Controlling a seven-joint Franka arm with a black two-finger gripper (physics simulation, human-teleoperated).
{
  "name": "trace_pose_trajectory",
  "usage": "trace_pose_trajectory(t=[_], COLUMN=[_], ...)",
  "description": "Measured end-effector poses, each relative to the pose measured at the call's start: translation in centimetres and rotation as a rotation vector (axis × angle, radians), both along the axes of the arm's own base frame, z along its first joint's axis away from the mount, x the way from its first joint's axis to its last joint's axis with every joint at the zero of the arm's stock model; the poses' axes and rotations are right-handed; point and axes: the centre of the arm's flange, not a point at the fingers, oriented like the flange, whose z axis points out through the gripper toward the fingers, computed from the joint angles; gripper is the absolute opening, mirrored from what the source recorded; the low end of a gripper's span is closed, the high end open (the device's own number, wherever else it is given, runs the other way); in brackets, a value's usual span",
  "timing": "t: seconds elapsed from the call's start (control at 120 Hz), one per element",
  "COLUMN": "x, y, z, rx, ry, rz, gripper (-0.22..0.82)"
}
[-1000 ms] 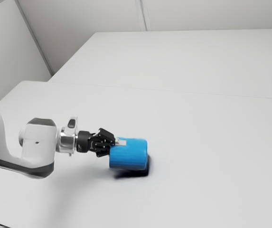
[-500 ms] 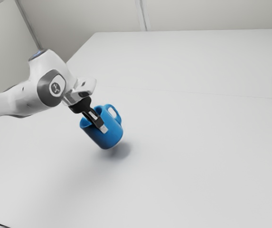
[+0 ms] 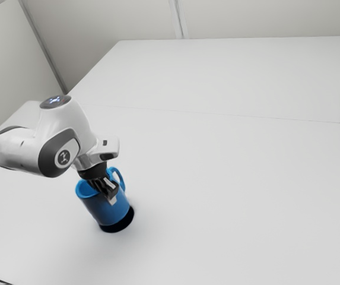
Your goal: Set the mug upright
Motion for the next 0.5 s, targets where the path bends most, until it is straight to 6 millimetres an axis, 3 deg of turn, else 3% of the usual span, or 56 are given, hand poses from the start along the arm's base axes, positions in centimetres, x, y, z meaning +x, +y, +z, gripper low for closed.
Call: trace_pose_trajectory(t=[0.175,0.367,0.433,0.5], x=[0.0,0.0,1.2,3.5], y=[0.0,-0.1,-0.4,-1.0], z=[0.0,0.8,3.5,8.5], rx=[-0.006,-0.009,-0.016,-0.031], ry=[0.003,-0.007,-0.036,-0.08], rz=[0.087,0.155,0.167,0.162], gripper=[0.3,0.48,0.52,0.54])
